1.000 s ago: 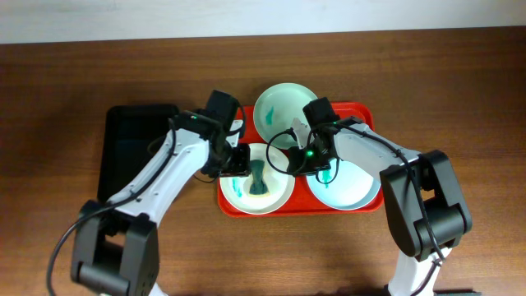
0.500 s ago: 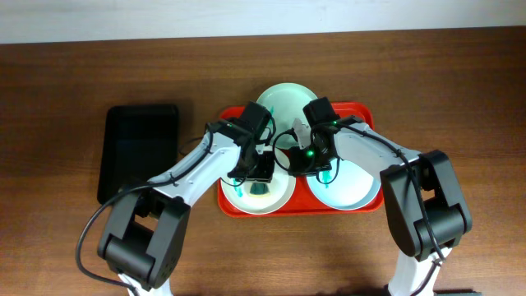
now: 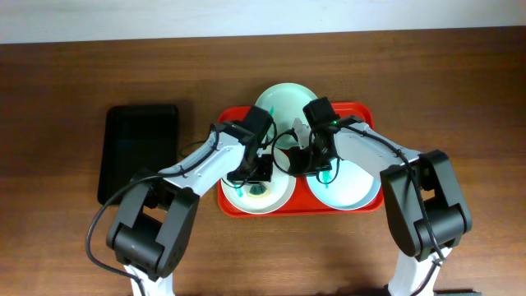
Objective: Clean dirty plates on tray and stack at the side
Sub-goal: 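Regrasp the sponge with the left gripper and scrub the held plate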
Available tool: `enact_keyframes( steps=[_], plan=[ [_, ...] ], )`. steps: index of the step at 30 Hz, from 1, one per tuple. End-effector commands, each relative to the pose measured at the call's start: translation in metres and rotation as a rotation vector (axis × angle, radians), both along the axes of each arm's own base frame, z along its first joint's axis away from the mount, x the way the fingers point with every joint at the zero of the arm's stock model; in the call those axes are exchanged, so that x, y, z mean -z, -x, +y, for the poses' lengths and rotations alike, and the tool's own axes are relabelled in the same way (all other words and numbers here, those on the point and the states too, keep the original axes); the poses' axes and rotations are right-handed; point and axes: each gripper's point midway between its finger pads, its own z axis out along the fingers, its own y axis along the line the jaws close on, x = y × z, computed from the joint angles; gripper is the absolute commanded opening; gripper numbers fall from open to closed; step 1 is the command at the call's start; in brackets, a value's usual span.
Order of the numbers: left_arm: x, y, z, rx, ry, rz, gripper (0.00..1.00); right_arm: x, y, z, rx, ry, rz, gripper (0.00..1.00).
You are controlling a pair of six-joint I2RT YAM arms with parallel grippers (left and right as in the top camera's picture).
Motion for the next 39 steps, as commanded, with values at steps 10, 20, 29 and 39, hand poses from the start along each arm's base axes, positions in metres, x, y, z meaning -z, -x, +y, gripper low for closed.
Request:
enact_keyframes(
  steps=[10,20,29,39],
  plan=[
    [0.007,-0.027,0.096,-0.119,-0.371,-0.089,0.00,0.009,0.001,-0.006,-0.006,0.045,0.005,0.04],
    [-0.041,-0.058,0.084,-0.139,-0.336,-0.155,0.00,0.009,0.001,-0.006,-0.006,0.045,0.006,0.04],
    [-0.027,-0.021,0.013,-0.084,0.058,0.053,0.00,0.009,0.001,-0.006,-0.006,0.045,0.005,0.04],
    [0.009,-0.010,0.089,-0.085,-0.362,-0.031,0.00,0.008,0.002,-0.007,-0.005,0.048,0.013,0.04]
  ],
)
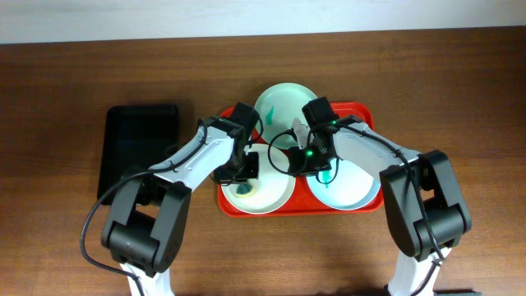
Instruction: Clean dirty plates on tray and stack at the side
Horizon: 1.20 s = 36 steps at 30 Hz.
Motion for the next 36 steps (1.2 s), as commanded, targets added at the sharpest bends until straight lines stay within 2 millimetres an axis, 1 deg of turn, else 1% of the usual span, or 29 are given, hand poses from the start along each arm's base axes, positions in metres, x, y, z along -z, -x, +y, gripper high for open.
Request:
enact_keyframes(
  steps=[1,2,3,5,7,10,12,13,14,15,16,17,19,20,21,24,25,29,31,33,34,36],
  plan=[
    [0.005,-0.009,0.055,-0.003,-0.299,-0.074,0.00,0.007,0.003,-0.007,-0.004,0.047,0.020,0.04],
    [0.002,-0.011,0.061,-0.002,-0.340,-0.089,0.00,0.005,0.002,-0.008,-0.004,0.053,0.021,0.04],
    [-0.001,-0.013,0.064,-0.002,-0.356,-0.095,0.00,0.004,0.001,-0.010,-0.002,0.067,0.023,0.04],
    [-0.010,-0.018,0.063,-0.025,-0.358,-0.111,0.00,-0.002,-0.002,-0.015,0.002,0.111,0.019,0.04],
    [-0.025,-0.025,0.059,-0.070,-0.344,-0.138,0.00,-0.009,-0.006,-0.019,0.005,0.140,0.011,0.04],
    [-0.058,-0.038,0.051,-0.101,-0.295,-0.204,0.00,-0.022,-0.013,-0.019,0.014,0.148,-0.005,0.04],
    [-0.086,-0.046,0.049,-0.117,-0.262,-0.265,0.00,-0.030,-0.018,-0.017,0.015,0.144,-0.019,0.04],
    [-0.103,-0.049,0.051,-0.134,-0.243,-0.299,0.00,-0.036,-0.020,-0.017,0.016,0.144,-0.027,0.04],
    [-0.114,-0.051,0.055,-0.150,-0.231,-0.325,0.00,-0.039,-0.022,-0.018,0.016,0.157,-0.035,0.04],
    [-0.129,-0.052,0.064,-0.179,-0.217,-0.356,0.00,-0.046,-0.024,-0.020,0.014,0.186,-0.052,0.04],
    [-0.136,-0.052,0.070,-0.195,-0.213,-0.367,0.00,-0.051,-0.025,-0.021,0.013,0.204,-0.061,0.04],
    [-0.147,-0.051,0.082,-0.226,-0.209,-0.381,0.00,-0.059,-0.026,-0.021,0.007,0.230,-0.079,0.04],
    [-0.159,-0.048,0.104,-0.281,-0.213,-0.391,0.00,-0.074,-0.028,-0.022,-0.005,0.283,-0.115,0.04],
    [-0.164,-0.045,0.120,-0.318,-0.222,-0.385,0.00,-0.088,-0.030,-0.022,-0.016,0.335,-0.152,0.04],
    [-0.165,-0.043,0.131,-0.347,-0.231,-0.376,0.00,-0.095,-0.031,-0.022,-0.024,0.366,-0.171,0.04],
    [-0.162,-0.037,0.164,-0.429,-0.254,-0.330,0.00,-0.127,-0.036,-0.022,-0.045,0.514,-0.271,0.04],
    [-0.161,-0.035,0.170,-0.447,-0.250,-0.319,0.00,-0.142,-0.037,-0.024,-0.048,0.586,-0.318,0.04],
    [-0.151,-0.030,0.195,-0.539,-0.205,-0.266,0.00,-0.188,-0.038,-0.022,-0.096,0.820,-0.500,0.04],
    [-0.149,-0.027,0.209,-0.581,-0.207,-0.252,0.00,-0.220,-0.036,-0.016,-0.126,0.987,-0.652,0.04],
    [-0.148,-0.026,0.213,-0.599,-0.199,-0.245,0.00,-0.237,-0.035,-0.010,-0.136,1.082,-0.750,0.04],
    [-0.148,-0.025,0.215,-0.608,-0.188,-0.241,0.00,-0.249,-0.033,-0.005,-0.141,1.142,-0.819,0.04],
    [-0.148,-0.025,0.217,-0.618,-0.176,-0.236,0.00,-0.268,-0.027,0.009,-0.149,1.212,-0.927,0.04]
  ],
)
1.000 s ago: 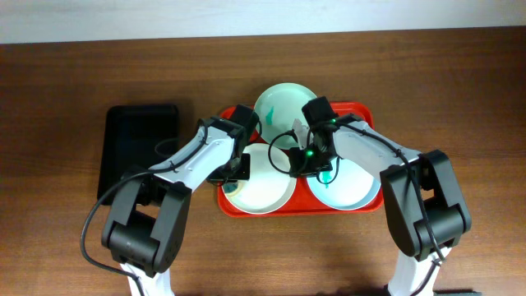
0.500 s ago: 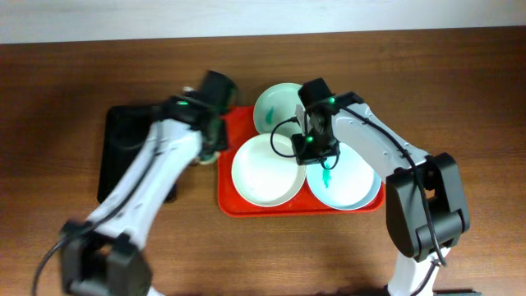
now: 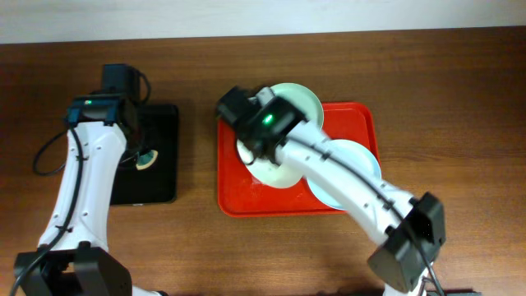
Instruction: Clean dirty plates on tray and stack at the side
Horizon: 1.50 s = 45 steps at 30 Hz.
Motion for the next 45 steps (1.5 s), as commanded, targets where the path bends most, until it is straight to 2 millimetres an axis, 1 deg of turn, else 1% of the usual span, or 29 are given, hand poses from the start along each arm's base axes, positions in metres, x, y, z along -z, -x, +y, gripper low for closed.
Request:
enact_keyframes(
  steps=[1,4,6,7,9,10,11,14,16,17,18,21,23,24,25,28,31,33,35,36,39,40,41,45],
  plan=[
    [0.004,0.004,0.002,-0.030,0.045,0.008,0.00,-0.068,-0.002,0.004,-0.023,0.201,-0.336,0.04],
    [0.004,0.004,0.000,-0.028,0.057,0.007,0.00,-0.069,0.006,0.021,-0.062,0.183,-0.347,0.04],
    [0.004,0.003,-0.002,-0.025,0.070,0.007,0.00,-0.059,0.008,0.026,-0.047,0.109,-0.316,0.04],
    [0.004,0.003,-0.002,-0.025,0.070,0.007,0.00,-0.051,0.008,0.026,-0.016,0.044,-0.294,0.04],
    [0.004,0.003,-0.003,-0.023,0.074,0.007,0.00,-0.026,0.004,0.027,0.049,-0.111,-0.184,0.04],
    [0.004,0.001,-0.008,0.014,0.098,0.003,0.00,-0.008,0.001,0.027,0.076,-0.201,-0.093,0.04],
    [0.004,-0.001,-0.013,0.050,0.123,-0.003,0.00,0.003,-0.001,0.025,0.097,-0.259,-0.034,0.04],
    [0.002,-0.009,-0.035,0.178,0.221,-0.033,0.00,0.039,-0.008,0.013,0.189,-0.462,0.172,0.04],
    [0.001,-0.010,-0.042,0.203,0.249,-0.041,0.00,0.060,-0.008,0.002,0.258,-0.591,0.302,0.04],
    [0.001,-0.010,-0.044,0.207,0.256,-0.041,0.00,0.067,-0.008,-0.004,0.286,-0.631,0.346,0.04],
    [0.001,-0.010,-0.048,0.217,0.261,-0.041,0.00,0.080,-0.006,-0.012,0.297,-0.684,0.419,0.04],
    [0.001,-0.011,-0.057,0.245,0.262,-0.042,0.00,0.107,0.006,-0.016,0.234,-0.802,0.575,0.04],
    [0.001,-0.011,-0.066,0.269,0.262,-0.040,0.00,0.126,0.011,-0.018,0.244,-0.855,0.616,0.04],
    [0.001,-0.011,-0.073,0.290,0.262,-0.040,0.00,0.140,0.015,-0.016,0.243,-0.900,0.636,0.04],
    [0.001,-0.011,-0.076,0.298,0.262,-0.040,0.00,0.146,0.016,-0.014,0.237,-0.923,0.640,0.04],
    [0.002,-0.012,-0.089,0.335,0.262,-0.039,0.00,0.161,0.019,-0.004,0.198,-0.978,0.643,0.04],
    [0.004,-0.011,-0.098,0.357,0.264,-0.031,0.00,0.168,0.020,0.002,0.179,-0.980,0.628,0.04],
    [0.005,-0.011,-0.101,0.366,0.265,-0.027,0.00,0.171,0.023,0.002,0.180,-0.973,0.633,0.04],
    [0.006,-0.010,-0.105,0.377,0.266,-0.024,0.00,0.177,0.025,-0.003,0.199,-0.946,0.626,0.04],
    [0.006,-0.009,-0.109,0.389,0.266,-0.022,0.00,0.181,0.024,-0.008,0.217,-0.926,0.613,0.04],
    [0.009,-0.006,-0.127,0.436,0.267,-0.007,0.00,0.189,0.025,-0.008,0.221,-0.933,0.599,0.04],
    [0.010,-0.005,-0.131,0.447,0.268,-0.002,0.00,0.191,0.024,-0.009,0.230,-0.937,0.589,0.04],
    [0.013,-0.003,-0.140,0.454,0.272,0.008,0.00,0.194,0.021,-0.010,0.243,-0.939,0.572,0.04],
    [0.021,0.001,-0.159,0.473,0.279,0.034,0.00,0.198,0.010,-0.012,0.310,-0.957,0.502,0.04]
  ],
)
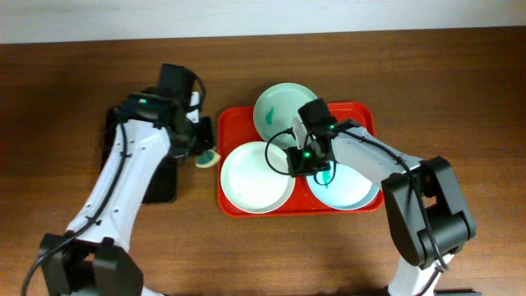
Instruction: Clean dirty plates on tray and stack at the side
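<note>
A red tray [362, 115] holds three plates. The white plate [251, 179] at its front left looks plain. A pale green plate [288, 103] at the back carries a green smear. A green mark shows on the light blue plate [353, 189] at the front right. My left gripper [201, 150] hangs over the table just left of the tray, shut on a small green-and-white sponge [206, 159]. My right gripper [306, 162] sits low between the white and blue plates. Its fingers are hidden under the wrist.
A black rectangular tray [156, 185] lies on the wooden table at the left, largely covered by my left arm. The table's far edge meets a white wall.
My left gripper has moved right with the sponge, from over the black tray to the red tray's left edge. My right arm has drawn back from the white plate's far-left side to between the white and blue plates.
First my left gripper pressed the sponge on the white plate, which had green marks, while the right gripper stayed at its right rim. Then the sponge sat further left on the plate. Then it was over the black tray. Now the white plate looks plain.
</note>
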Available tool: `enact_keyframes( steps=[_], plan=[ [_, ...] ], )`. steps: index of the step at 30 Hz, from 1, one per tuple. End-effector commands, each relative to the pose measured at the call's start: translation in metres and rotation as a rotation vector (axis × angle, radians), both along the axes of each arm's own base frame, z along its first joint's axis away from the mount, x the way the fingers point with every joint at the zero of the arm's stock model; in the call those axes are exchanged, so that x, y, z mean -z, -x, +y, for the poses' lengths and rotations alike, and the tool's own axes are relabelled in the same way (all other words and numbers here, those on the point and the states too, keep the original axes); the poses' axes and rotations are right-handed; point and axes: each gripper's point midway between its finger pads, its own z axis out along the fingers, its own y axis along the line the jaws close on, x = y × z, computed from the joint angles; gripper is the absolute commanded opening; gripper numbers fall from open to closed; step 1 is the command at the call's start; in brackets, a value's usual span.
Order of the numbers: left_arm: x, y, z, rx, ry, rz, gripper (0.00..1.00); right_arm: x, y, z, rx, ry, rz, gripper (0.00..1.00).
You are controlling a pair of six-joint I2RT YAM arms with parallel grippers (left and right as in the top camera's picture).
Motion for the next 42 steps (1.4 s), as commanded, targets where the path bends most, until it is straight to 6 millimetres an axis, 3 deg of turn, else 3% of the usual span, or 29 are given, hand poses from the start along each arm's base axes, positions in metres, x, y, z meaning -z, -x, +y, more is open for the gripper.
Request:
enact_keyframes(
  steps=[1,4,14,21,25,30,39,42],
  plan=[
    [0.015,0.005,-0.021,0.032,0.006,0.043,0.00,-0.002,-0.010,-0.003,0.084,0.022,-0.034,0.04],
    [0.026,0.009,-0.036,0.074,-0.003,0.073,0.00,-0.003,-0.020,-0.004,0.117,0.029,-0.068,0.04],
    [0.087,0.011,-0.087,0.134,-0.002,0.171,0.00,-0.004,-0.023,-0.003,0.138,0.020,-0.072,0.04],
    [0.137,0.019,-0.100,0.171,-0.050,0.258,0.00,-0.004,-0.023,-0.003,0.138,0.019,-0.075,0.04],
    [0.158,0.022,-0.092,0.176,-0.100,0.297,0.00,-0.005,-0.024,-0.003,0.138,0.019,-0.075,0.04],
    [0.163,0.023,-0.086,0.252,-0.138,0.294,0.00,-0.005,-0.024,-0.003,0.138,0.019,-0.075,0.04],
    [0.148,0.002,-0.005,0.203,-0.614,0.198,0.00,-0.004,-0.024,-0.003,0.138,0.019,-0.075,0.04],
    [0.144,-0.002,0.002,0.147,-0.654,0.172,0.00,-0.004,-0.024,-0.003,0.138,0.020,-0.075,0.04]
  ],
)
